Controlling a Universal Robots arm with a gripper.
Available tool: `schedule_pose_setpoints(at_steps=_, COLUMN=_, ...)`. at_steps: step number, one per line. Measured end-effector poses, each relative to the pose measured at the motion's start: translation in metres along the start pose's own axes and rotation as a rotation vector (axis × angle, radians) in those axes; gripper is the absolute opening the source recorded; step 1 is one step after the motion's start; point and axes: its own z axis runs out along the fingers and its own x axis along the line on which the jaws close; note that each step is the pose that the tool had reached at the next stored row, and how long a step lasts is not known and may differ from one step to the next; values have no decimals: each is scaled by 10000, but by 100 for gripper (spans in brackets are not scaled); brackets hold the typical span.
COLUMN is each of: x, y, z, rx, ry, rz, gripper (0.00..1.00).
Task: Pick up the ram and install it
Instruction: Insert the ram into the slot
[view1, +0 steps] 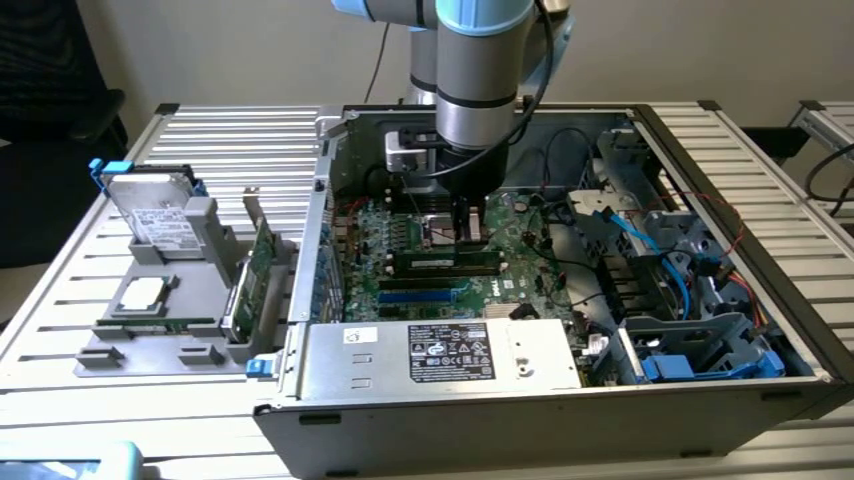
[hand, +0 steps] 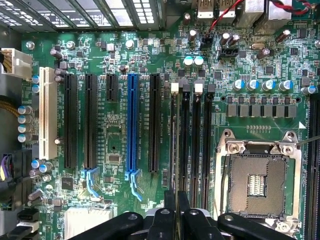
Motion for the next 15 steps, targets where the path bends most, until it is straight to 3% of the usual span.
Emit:
schedule_pose_setpoints(at_steps=7, x=0, y=0, z=0, rx=0, ry=-2, rz=0, gripper=15)
schedule_pose_setpoints(at_steps=9, x=-1, y=0, z=-1, rx=1, ry=-3, rz=1, gripper=28)
schedule_pose_setpoints(at_steps=15, x=5, y=-15, z=-65, rx=1, ry=0, rz=0, gripper=28)
